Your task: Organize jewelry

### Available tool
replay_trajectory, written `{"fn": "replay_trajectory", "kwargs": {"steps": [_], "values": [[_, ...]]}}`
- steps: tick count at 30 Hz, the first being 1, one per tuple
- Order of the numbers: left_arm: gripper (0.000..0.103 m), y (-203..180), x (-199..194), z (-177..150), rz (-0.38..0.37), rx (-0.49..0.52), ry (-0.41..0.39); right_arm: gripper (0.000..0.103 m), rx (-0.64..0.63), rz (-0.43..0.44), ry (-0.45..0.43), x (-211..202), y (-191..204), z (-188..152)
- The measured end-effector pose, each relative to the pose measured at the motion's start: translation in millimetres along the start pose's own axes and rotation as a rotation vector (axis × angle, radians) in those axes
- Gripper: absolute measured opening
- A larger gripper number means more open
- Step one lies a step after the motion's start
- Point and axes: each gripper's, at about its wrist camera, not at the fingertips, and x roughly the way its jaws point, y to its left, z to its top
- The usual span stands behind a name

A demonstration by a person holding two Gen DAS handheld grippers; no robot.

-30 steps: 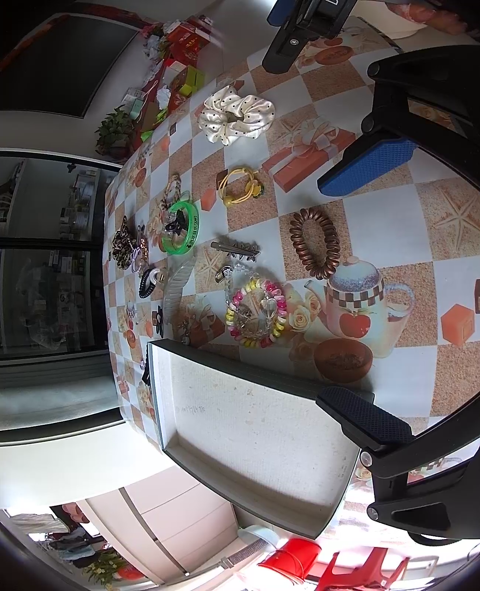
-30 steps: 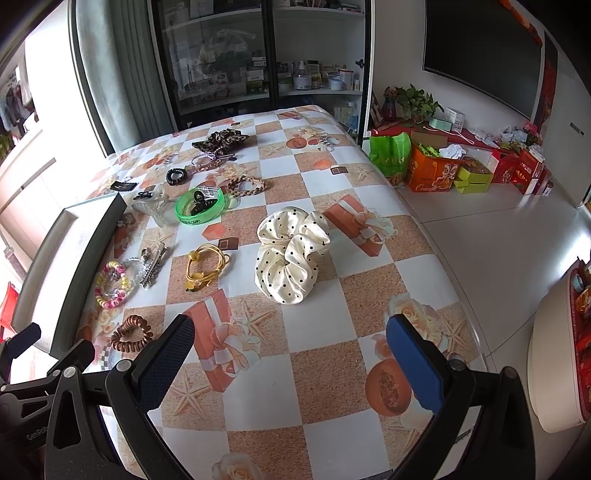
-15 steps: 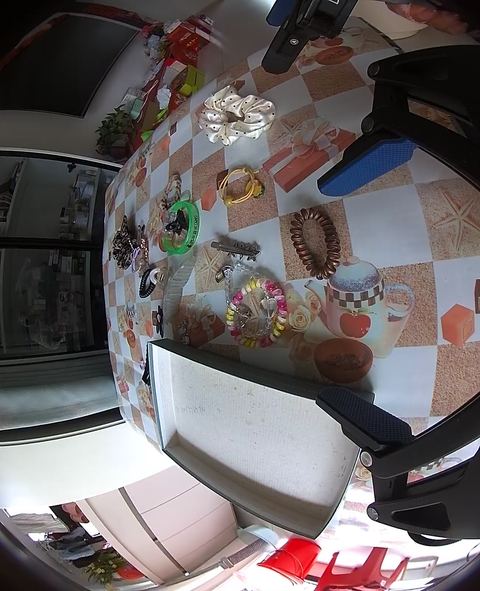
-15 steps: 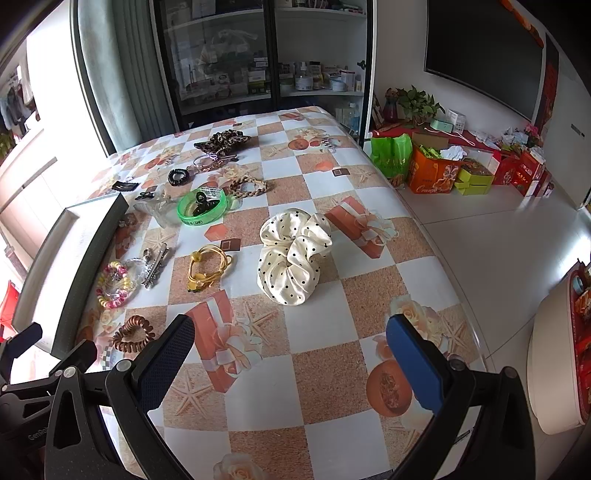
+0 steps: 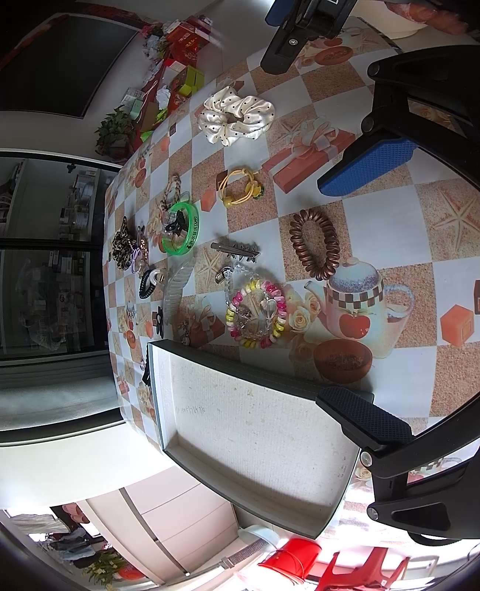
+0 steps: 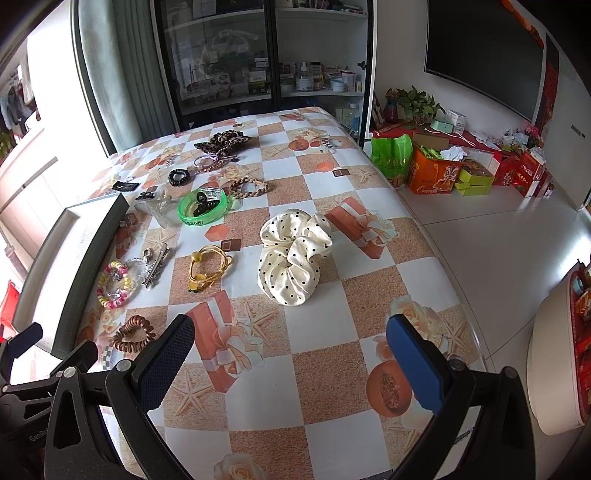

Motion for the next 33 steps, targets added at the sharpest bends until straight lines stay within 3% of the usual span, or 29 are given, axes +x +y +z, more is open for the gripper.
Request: {"fn": "replay_trajectory", "kwargs": {"steps": [29, 33], "values": [[0.103, -1, 3, -2, 0.001, -0.002, 0.008, 0.103, 0.001, -0.002, 0.003, -2, -1, 3], [0.103, -1, 7, -5, -0.003, -0.008, 0.018, 0.103, 0.003, -0.002, 0.010, 13, -2, -12]]}}
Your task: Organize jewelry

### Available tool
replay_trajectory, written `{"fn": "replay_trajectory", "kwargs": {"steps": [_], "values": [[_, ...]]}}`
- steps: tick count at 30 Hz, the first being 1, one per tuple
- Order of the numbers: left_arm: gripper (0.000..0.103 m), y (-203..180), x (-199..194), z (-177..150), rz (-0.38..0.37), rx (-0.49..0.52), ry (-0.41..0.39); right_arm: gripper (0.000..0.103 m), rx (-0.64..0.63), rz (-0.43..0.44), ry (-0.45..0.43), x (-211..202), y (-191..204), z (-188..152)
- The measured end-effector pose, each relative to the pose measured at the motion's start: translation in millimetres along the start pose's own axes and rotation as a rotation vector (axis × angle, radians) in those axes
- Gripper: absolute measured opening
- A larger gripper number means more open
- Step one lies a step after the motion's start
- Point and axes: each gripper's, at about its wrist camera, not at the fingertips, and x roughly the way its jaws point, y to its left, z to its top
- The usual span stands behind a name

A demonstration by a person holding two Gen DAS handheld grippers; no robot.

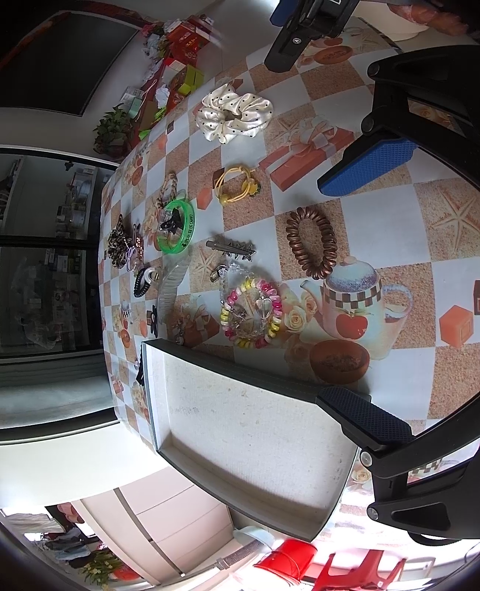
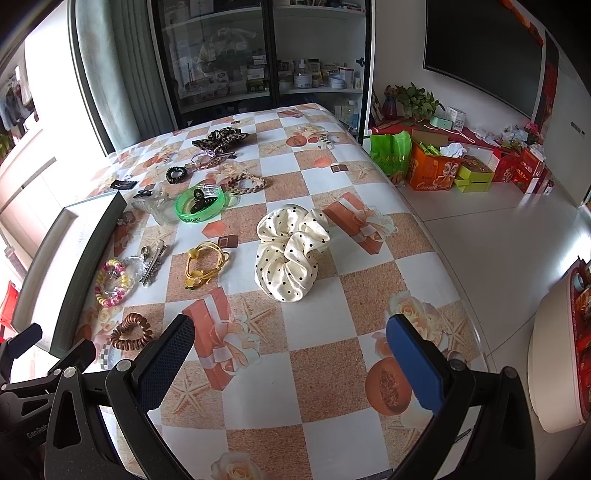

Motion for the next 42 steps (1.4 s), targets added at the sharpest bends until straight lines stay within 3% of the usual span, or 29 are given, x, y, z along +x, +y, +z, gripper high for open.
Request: {"fn": "replay_trajectory", "kwargs": {"steps": [14, 29, 36, 39, 42], "values": [[0.103, -2, 30, 4, -0.089, 0.013, 0.070, 0.103, 0.031, -0.002, 0.056, 20, -17, 6], [0.103, -26, 59, 5, -0.204, 0.193, 0.060, 0.103, 0.084, 0.022, 0.105, 72, -37, 31], [0.103, -39, 70, 3, -0.213, 0.251, 0.064, 0.103, 0.087, 0.019, 0.107, 96, -35, 41], [0.102, -39, 73, 4, -0.201, 0.242, 0.062, 0.103, 0.095, 0.017, 0.112, 107, -34, 44], [0.092, -39, 71, 5, -0.208, 0.247, 0.053, 0.103, 0.096, 0.008, 0.112, 113, -34, 44]]}}
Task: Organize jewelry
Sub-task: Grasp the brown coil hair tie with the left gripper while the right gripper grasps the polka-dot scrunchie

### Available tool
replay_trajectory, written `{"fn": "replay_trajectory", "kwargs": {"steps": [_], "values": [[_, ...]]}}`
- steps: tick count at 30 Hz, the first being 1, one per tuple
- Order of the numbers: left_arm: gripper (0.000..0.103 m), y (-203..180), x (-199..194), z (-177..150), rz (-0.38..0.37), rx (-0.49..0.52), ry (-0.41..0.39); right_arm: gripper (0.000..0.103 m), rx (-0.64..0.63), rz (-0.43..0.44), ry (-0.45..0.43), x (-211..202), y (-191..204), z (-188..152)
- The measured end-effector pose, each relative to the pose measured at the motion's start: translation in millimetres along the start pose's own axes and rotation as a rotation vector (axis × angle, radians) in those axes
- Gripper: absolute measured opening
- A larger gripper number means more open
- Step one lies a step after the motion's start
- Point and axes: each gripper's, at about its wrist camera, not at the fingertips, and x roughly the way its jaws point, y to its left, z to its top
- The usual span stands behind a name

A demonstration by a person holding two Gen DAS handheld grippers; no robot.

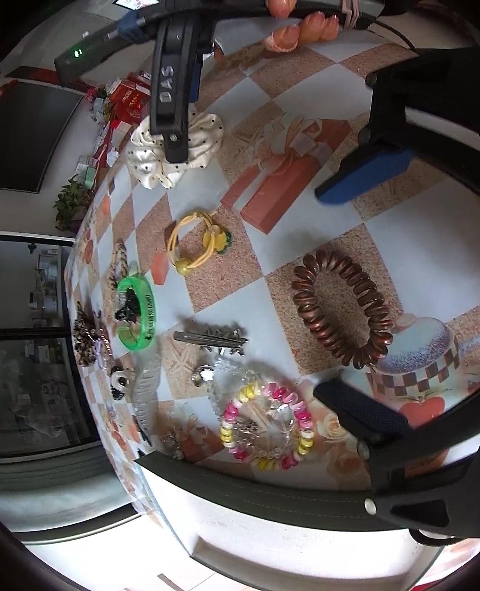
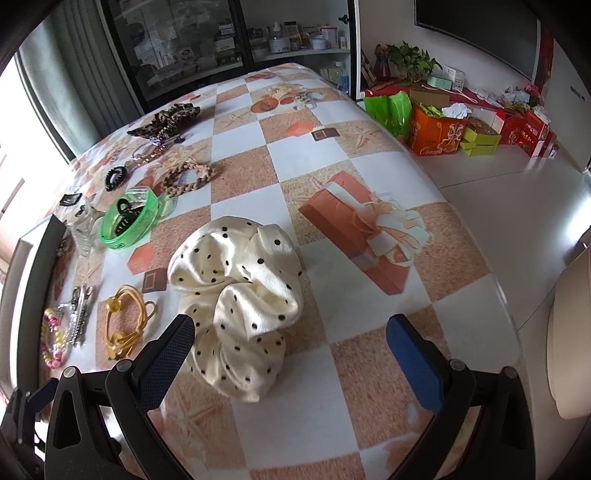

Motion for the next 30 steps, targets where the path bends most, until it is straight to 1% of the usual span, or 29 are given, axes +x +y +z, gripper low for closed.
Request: {"fn": "replay_trajectory", "kwargs": {"steps": [2, 4, 5, 6, 7, 8, 9, 10, 11, 12, 13, 14, 15, 18, 19, 21, 22, 24, 30], "values": [[0.085, -1, -1, 1, -0.001, 0.003, -0.006, 0.103, -0.004, -0.011, -0.006, 2, 2, 0], [0.074, -1, -3, 1, 0.000, 0.001, -0.013, 0.103, -0.007, -0.012, -0.014, 1, 3, -1], [0.071, -1, -3, 1, 0.001, -0.001, -0.016, 0.100, -0.010, -0.011, -0.018, 1, 4, -1], [0.065, -1, -4, 1, 0.003, -0.004, -0.020, 0.094, -0.015, -0.012, -0.023, 0, 5, -1], [0.060, 0, -5, 1, 0.003, -0.006, -0.021, 0.091, -0.019, -0.012, -0.027, 0, 6, -2], [0.058, 0, -6, 1, 0.004, -0.007, -0.022, 0.085, -0.023, -0.010, -0.030, -1, 7, -2], [0.057, 0, -6, 1, 0.005, -0.008, -0.021, 0.076, -0.030, -0.008, -0.033, -2, 8, -1], [0.054, 0, -7, 0, 0.007, -0.009, -0.022, 0.071, -0.034, -0.005, -0.036, -2, 9, -1], [0.053, 0, -8, 0, 0.008, -0.011, -0.023, 0.060, -0.038, 0.001, -0.037, -3, 11, -1], [0.048, 0, -8, -1, 0.008, -0.012, -0.024, 0.046, -0.041, 0.012, -0.039, -4, 12, -1], [0.044, 0, -9, -1, 0.008, -0.013, -0.025, 0.040, -0.043, 0.023, -0.038, -4, 13, -1], [0.042, 1, -10, -2, 0.009, -0.014, -0.025, 0.031, -0.043, 0.031, -0.037, -4, 14, -1], [0.036, 1, -10, -2, 0.010, -0.019, -0.026, 0.026, -0.046, 0.035, -0.036, -4, 16, -1], [0.034, 6, -13, -3, -0.005, -0.046, -0.023, 0.020, -0.059, 0.039, -0.039, -9, 21, -3], [0.026, 7, -14, -4, -0.009, -0.053, -0.023, 0.019, -0.062, 0.042, -0.043, -12, 23, -4], [0.023, 9, -17, -6, -0.010, -0.060, -0.027, 0.018, -0.071, 0.047, -0.048, -17, 25, -8], [0.013, 11, -18, -6, -0.018, -0.067, -0.029, 0.018, -0.074, 0.053, -0.048, -20, 26, -9], [0.013, 13, -21, -8, -0.037, -0.083, -0.026, 0.018, -0.074, 0.071, -0.045, -25, 27, -11], [0.013, 19, -34, -11, -0.069, -0.105, -0.050, 0.018, -0.092, 0.109, -0.040, -41, 38, -19]]}}
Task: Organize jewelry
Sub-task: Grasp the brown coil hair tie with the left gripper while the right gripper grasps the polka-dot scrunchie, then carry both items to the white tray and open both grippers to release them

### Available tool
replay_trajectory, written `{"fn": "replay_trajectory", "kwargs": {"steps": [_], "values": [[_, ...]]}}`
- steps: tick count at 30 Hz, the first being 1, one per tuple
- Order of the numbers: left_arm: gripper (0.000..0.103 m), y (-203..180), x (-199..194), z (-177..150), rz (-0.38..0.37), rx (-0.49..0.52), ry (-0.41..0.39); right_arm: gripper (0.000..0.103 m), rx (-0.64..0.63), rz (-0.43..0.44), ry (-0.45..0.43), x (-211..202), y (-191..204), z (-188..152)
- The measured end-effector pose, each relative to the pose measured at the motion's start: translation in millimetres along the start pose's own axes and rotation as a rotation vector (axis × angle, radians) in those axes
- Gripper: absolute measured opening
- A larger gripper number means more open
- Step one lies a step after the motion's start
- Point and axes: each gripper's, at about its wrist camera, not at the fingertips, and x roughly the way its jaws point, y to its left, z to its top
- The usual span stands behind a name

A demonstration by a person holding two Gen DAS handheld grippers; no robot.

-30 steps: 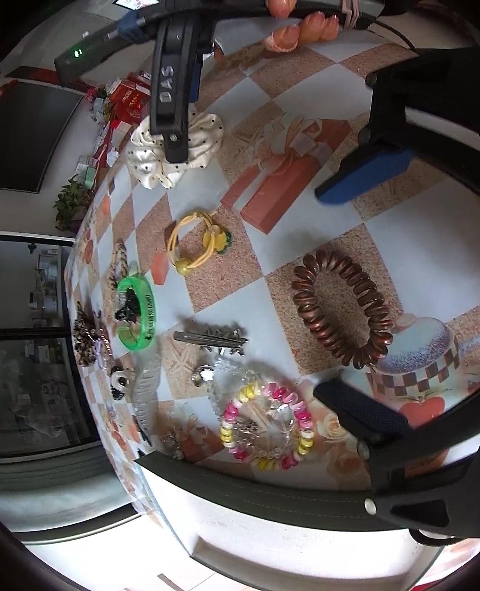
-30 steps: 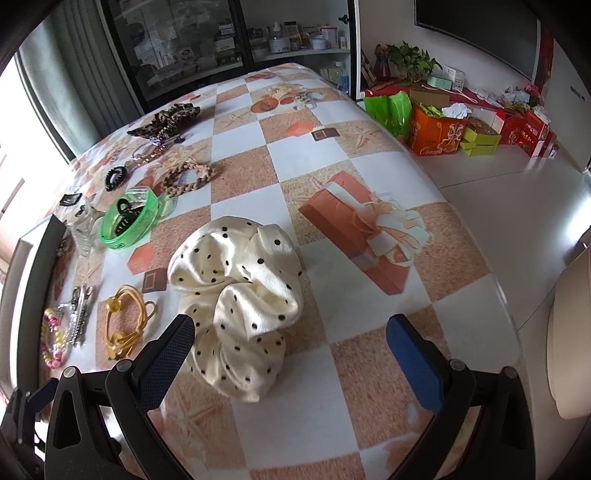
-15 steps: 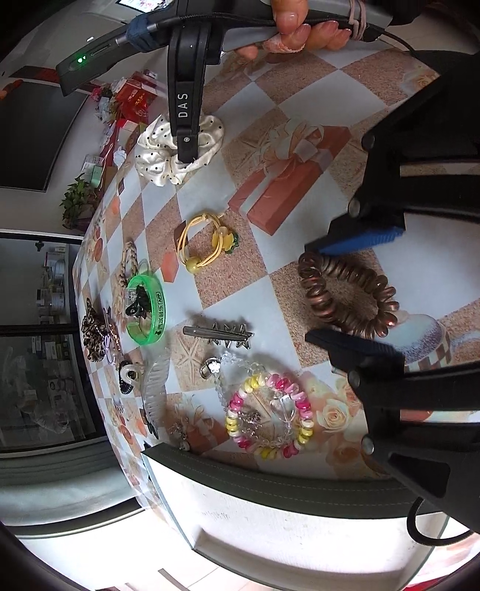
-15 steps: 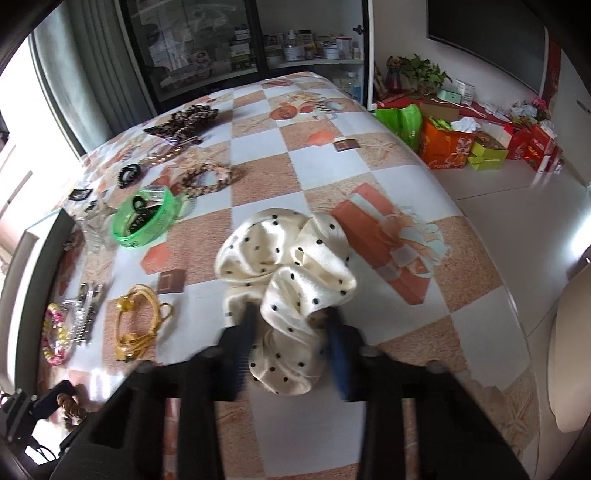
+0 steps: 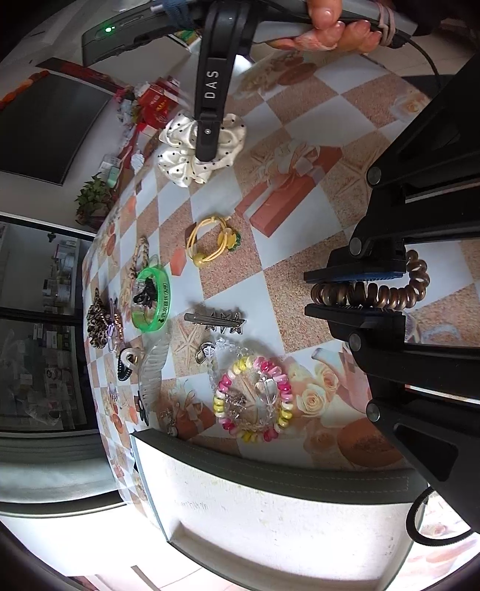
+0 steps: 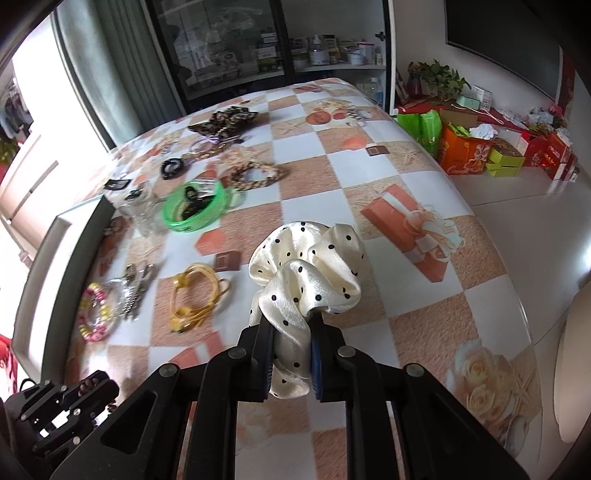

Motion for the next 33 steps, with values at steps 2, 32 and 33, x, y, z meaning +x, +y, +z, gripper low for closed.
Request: {"fn": "replay_trajectory", "kwargs": {"steps": [2, 32, 33], "values": [[0.013, 3, -6, 1, -0.014, -0.016, -0.008, 0.018, -0.004, 0.011, -0.001, -5, 4, 0], [0.013, 188, -74, 95, 0.193, -0.249, -0.150, 0.018, -0.351, 0.328, 0.024, -2, 232, 90], [0.013, 198, -67, 99, 0.186, -0.263, -0.133, 0.017, -0.362, 0.339, 0.039, 5, 240, 93]]}}
